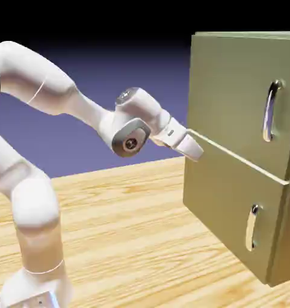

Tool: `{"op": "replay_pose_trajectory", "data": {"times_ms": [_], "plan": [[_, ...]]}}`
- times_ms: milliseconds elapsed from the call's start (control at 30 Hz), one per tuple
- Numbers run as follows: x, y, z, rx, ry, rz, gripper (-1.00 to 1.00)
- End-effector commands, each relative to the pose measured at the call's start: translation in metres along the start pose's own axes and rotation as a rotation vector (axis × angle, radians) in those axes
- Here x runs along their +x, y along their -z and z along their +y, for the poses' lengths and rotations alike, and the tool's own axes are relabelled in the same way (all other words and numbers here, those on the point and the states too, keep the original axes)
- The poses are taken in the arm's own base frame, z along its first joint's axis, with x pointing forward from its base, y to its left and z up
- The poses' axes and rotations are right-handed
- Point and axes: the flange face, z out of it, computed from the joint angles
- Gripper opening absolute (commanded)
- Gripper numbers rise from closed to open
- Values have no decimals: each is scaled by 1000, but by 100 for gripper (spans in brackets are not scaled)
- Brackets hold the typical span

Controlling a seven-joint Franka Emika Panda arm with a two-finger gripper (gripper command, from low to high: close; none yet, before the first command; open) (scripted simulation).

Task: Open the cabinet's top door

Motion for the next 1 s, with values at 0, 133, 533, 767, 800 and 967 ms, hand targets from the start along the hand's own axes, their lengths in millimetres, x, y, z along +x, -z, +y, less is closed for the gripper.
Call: {"op": "replay_pose_trajectory", "data": {"times_ms": [0,133,533,767,800,967], "plan": [[3,4,-5,12,4,10,0],[14,21,-24,61,20,52,0],[44,68,-55,200,43,179,0],[62,89,-58,274,42,252,0],[65,91,-58,284,42,262,0],[78,100,-52,332,35,311,0]]}}
